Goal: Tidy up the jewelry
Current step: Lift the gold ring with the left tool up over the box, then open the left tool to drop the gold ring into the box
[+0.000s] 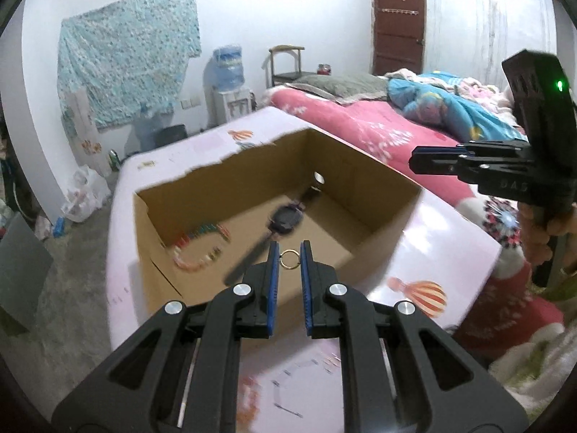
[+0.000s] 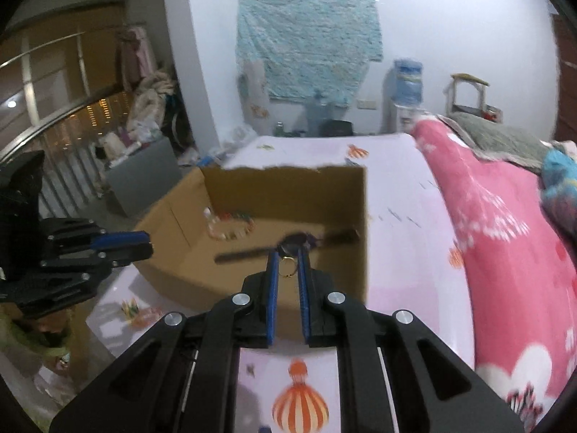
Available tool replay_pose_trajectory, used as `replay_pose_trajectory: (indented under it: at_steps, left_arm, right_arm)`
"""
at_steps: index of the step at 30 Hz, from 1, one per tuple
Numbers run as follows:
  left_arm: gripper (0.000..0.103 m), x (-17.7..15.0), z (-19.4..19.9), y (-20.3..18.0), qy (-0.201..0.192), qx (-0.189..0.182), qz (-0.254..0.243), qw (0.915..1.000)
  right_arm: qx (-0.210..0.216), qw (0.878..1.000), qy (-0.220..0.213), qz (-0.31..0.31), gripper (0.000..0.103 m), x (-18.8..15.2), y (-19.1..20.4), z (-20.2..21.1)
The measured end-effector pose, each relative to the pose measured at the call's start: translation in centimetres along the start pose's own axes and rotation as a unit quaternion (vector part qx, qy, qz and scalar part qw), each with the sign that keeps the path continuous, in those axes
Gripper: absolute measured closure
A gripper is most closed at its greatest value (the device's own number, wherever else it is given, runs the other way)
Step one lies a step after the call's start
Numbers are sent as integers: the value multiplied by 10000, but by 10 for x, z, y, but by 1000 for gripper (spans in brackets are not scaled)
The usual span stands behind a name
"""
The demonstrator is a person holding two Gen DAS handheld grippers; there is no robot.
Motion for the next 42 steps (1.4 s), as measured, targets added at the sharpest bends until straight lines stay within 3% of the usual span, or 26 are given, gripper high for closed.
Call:
replay_pose_trajectory:
  at_steps: [5,9,12,27,33,35,38,42]
  left_arm:
    - [92,10,-32,33,479,33,390,9981]
    - [92,8,-67,61,970,-116,924,9909]
    - [92,6,-76,71,1004,-107,1049,9893]
    - [87,8,-64,86,750,-510,1505,9844]
    - [87,7,-52,85,624,-494,1549,9847]
    - [83,5,-46,83,575,-501,1567,9847]
    - [70,1,-37,78,501,-442,1584,9851]
    - [56,-4,-24,69,420,-330,1586,9859]
  right_arm:
    - [284,9977,610,1,92,28,-3,-45]
    - [317,9920,1218,-65,92,35,-4,-88]
    - [266,9901,1380,-20,92,36,-3,-103]
    - [482,9941,831,-509,91,47,-37,-71]
    - [409,9954,467,-734,79,44,-49,-43]
    - [381,9952,346,-832,74,41,-55,-33]
    - [353,9943,192,-989,66,34,-63,-20]
    - [364,9917,110,-1224,61,18,-73,-9]
Point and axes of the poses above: each gripper's, at about its wrist camera, not at the fingertips, and z roughly against the way its jaws point, y to its left, x to its top, the point moved 2 cm from there along -z, roughly the way its jaws point, and after that the axes turned 14 degrees about y, right-handed, at the moved point
